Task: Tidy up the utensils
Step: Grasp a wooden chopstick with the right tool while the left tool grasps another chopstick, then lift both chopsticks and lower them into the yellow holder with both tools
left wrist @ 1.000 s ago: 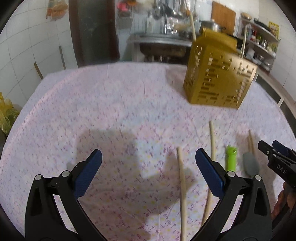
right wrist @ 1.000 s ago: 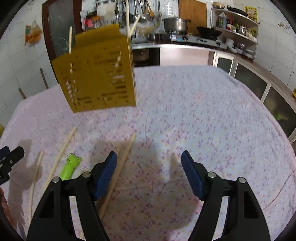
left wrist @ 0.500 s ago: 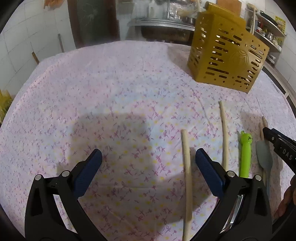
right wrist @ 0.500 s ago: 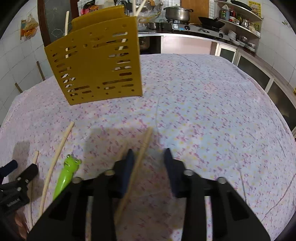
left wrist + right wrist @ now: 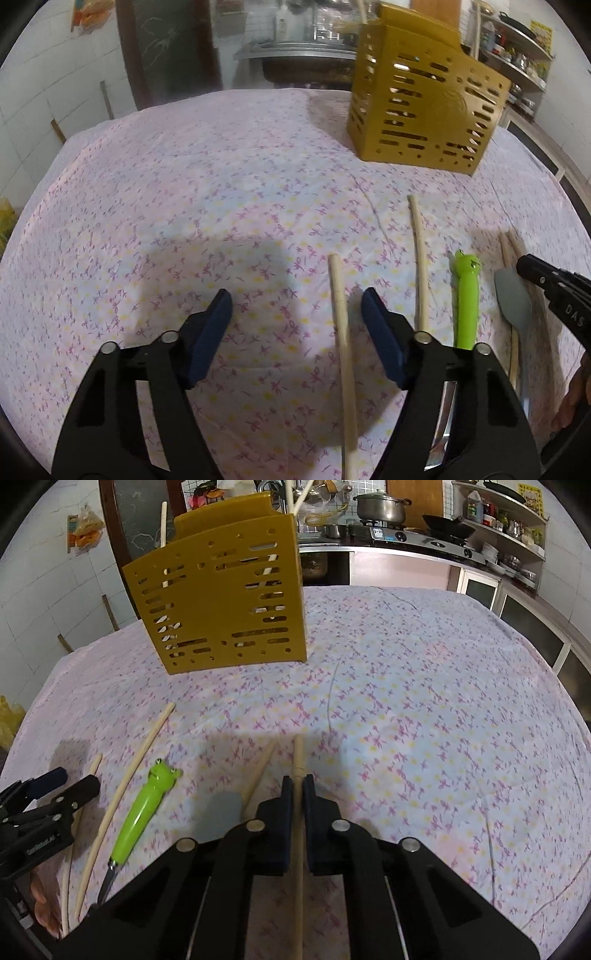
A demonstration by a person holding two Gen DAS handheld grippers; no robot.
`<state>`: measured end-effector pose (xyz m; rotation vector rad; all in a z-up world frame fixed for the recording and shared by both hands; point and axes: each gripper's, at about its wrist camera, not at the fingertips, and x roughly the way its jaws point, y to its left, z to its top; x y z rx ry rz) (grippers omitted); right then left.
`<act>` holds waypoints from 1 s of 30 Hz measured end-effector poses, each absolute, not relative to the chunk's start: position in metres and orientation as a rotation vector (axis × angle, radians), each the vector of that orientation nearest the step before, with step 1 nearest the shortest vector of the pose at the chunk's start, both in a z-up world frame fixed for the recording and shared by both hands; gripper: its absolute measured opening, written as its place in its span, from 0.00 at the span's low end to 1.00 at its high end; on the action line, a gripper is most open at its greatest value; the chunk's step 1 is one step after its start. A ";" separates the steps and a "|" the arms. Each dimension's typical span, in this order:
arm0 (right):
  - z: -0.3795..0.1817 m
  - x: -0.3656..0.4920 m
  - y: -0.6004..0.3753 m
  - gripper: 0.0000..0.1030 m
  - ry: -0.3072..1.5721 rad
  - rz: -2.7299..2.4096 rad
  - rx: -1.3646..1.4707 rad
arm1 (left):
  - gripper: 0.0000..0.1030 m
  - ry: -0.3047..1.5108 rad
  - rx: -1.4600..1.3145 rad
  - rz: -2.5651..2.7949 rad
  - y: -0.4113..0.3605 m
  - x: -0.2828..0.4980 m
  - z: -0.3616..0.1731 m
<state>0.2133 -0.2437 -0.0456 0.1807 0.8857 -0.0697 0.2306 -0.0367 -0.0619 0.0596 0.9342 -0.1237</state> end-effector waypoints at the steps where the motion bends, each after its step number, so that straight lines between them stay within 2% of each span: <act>1: -0.045 0.213 -0.245 0.06 0.887 -0.070 0.185 | 0.63 0.936 0.061 -0.125 -0.037 0.230 -0.062; 5: -0.046 0.217 -0.249 0.06 0.891 -0.075 0.191 | 0.54 0.952 0.057 -0.123 -0.036 0.234 -0.061; 12: -0.046 0.225 -0.250 0.06 0.905 -0.089 0.189 | 0.22 0.974 0.051 -0.143 -0.038 0.237 -0.058; 15: -0.046 0.225 -0.249 0.06 0.900 -0.092 0.188 | 0.19 0.975 0.048 -0.135 -0.039 0.238 -0.058; 17: -0.046 0.224 -0.249 0.06 0.892 -0.093 0.192 | 0.13 0.977 0.050 -0.134 -0.041 0.240 -0.058; 18: -0.046 0.223 -0.250 0.06 0.885 -0.093 0.195 | 0.07 0.978 0.046 -0.137 -0.041 0.240 -0.057; 30: -0.025 0.202 -0.263 0.06 0.762 -0.094 0.239 | 0.05 0.888 -0.019 -0.151 -0.038 0.227 -0.043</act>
